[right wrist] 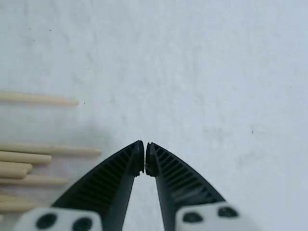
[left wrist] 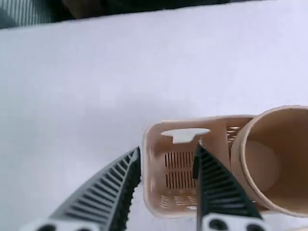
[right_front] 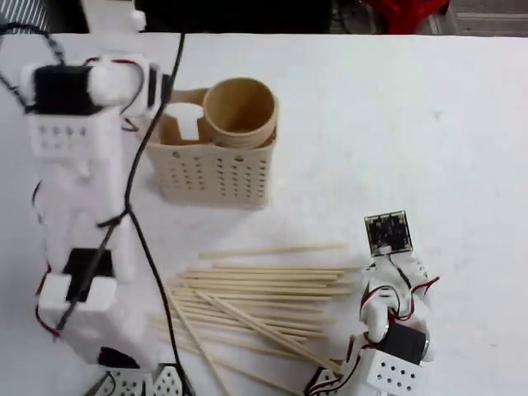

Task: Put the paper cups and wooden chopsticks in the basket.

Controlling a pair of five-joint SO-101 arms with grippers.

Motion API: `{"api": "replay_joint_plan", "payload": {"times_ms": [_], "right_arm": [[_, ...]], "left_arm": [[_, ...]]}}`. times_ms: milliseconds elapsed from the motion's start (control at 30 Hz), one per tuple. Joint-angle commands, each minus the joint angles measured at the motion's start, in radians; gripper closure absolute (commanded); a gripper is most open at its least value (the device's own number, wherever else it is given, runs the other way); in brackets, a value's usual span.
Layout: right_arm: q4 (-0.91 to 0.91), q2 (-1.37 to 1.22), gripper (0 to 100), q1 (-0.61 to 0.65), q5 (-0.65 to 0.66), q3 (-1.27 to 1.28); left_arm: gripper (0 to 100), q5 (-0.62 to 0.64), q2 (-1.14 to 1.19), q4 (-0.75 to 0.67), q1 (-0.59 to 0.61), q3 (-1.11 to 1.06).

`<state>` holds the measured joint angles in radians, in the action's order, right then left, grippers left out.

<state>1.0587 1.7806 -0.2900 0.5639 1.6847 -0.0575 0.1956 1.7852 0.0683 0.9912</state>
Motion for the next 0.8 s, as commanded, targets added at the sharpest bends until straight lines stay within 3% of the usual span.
{"api": "replay_joint_plan", "payload": {"times_ms": [0, 167, 267, 633, 767], "right_arm": [[0.007, 0.01, 97.4, -0.007, 0.005, 0.006], [0.007, 0.01, 97.4, -0.007, 0.005, 0.006], [0.007, 0.01, 97.4, -0.007, 0.005, 0.006], [0.007, 0.01, 97.4, -0.007, 0.005, 0.006], [0.007, 0.01, 97.4, -0.007, 0.005, 0.006]], "left_arm": [[81, -0.04, -0.139, 0.0, 0.028, 0.051], [81, -0.14, -0.274, 0.002, 0.03, 0.023], [81, -0.199, -0.364, 0.002, 0.002, -0.106], [81, -0.525, -0.901, -0.006, -0.248, -1.028], [89, -0.594, -1.05, -0.084, -0.374, -1.376]]}}
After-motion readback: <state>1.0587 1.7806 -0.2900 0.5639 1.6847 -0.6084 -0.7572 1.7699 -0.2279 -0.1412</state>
